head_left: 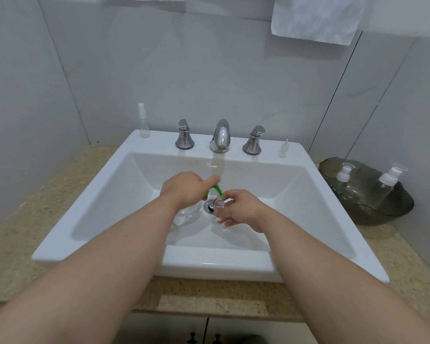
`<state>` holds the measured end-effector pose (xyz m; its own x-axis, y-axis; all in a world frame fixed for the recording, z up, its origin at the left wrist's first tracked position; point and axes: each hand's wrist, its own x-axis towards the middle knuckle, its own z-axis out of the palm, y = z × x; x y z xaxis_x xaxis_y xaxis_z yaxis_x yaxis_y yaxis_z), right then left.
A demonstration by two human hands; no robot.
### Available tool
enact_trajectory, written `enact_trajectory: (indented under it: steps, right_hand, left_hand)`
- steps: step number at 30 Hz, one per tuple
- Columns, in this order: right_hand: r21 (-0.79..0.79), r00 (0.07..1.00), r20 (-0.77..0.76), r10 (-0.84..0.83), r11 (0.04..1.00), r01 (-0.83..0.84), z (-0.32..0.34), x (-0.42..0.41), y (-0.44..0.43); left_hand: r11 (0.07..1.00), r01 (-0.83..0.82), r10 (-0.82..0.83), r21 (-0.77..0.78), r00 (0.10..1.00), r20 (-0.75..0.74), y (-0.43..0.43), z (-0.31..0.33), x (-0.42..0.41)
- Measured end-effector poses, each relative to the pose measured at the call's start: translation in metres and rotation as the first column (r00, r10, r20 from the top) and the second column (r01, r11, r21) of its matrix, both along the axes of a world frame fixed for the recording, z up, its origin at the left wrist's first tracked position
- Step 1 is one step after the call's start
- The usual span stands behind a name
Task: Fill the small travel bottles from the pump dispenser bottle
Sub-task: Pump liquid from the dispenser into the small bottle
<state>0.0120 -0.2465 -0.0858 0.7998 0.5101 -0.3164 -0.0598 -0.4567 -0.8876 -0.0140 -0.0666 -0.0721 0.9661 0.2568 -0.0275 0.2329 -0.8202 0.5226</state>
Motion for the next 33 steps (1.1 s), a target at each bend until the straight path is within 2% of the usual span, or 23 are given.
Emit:
enact_trajectory:
  steps: [12,33]
  right_hand:
    - [0.065,1.0,0.008,0.001,0.998,-0.001,0.0047,-0.0031,-0.0011]
    - [0.07,1.0,0.021,0.007,0.998,-0.008,0.0077,-0.0062,-0.0005]
  left_hand:
    - [1.0,-0.018,0.017,0.006,0.999,0.026,0.0042,-0.0031,0.004]
    - [0.999,-0.032,0.031,0.027,0.999,0.024,0.0015,-0.0008,0.0043]
